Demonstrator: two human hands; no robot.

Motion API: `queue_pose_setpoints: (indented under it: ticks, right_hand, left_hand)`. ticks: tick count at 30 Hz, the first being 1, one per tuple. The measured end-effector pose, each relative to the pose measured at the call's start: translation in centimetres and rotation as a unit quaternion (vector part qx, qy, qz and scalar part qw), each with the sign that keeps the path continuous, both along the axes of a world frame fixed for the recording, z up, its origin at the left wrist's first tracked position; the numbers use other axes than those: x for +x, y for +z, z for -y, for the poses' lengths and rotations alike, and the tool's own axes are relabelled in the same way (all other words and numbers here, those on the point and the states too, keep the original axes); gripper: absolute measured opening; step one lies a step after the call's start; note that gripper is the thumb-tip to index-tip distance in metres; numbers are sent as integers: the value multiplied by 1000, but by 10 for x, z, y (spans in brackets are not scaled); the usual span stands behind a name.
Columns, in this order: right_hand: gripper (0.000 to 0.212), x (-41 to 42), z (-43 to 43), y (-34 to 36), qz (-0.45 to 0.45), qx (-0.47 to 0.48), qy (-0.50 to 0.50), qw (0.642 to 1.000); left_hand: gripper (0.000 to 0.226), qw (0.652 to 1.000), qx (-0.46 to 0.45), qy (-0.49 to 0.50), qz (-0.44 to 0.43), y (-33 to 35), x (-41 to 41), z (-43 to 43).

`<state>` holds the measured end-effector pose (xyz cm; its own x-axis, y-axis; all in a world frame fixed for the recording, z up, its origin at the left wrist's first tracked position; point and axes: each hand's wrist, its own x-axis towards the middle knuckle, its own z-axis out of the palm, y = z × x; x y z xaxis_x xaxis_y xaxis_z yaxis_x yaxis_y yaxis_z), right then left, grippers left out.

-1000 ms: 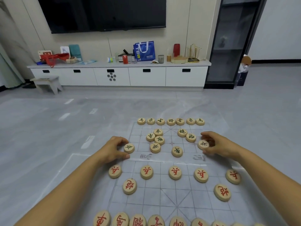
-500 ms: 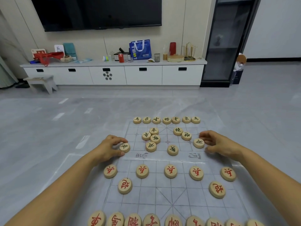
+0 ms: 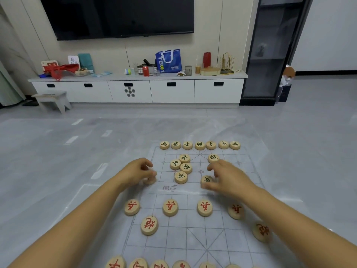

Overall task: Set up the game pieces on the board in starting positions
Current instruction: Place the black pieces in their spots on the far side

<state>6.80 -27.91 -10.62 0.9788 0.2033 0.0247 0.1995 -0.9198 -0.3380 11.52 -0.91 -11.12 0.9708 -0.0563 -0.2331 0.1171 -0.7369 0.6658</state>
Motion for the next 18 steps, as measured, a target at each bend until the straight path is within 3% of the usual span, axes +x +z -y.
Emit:
queue_pose_setpoints:
  ticks: [3,6,12,15,18]
  right_hand:
    - [53,6,-15,-9,-8,-73,-3,997]
    - [41,12,-7,-8,-49,-16,-1,999]
    - [47,12,19,-7,-89,25,25,995]
    - [59,10,15,-11,-66,25,-15,997]
    - [55,9,8,-14,-24,-30,-46,998]
  left_hand:
    - [31,997,36,3,61,0,9,22]
    - [30,993,53,-33,96,0,22,46]
    - [52,992,93,-82,25,-2,43,60]
    - [48,985,141,-89,49,-11,46,61]
    - [43,979,178,-63,72,-13,46,56]
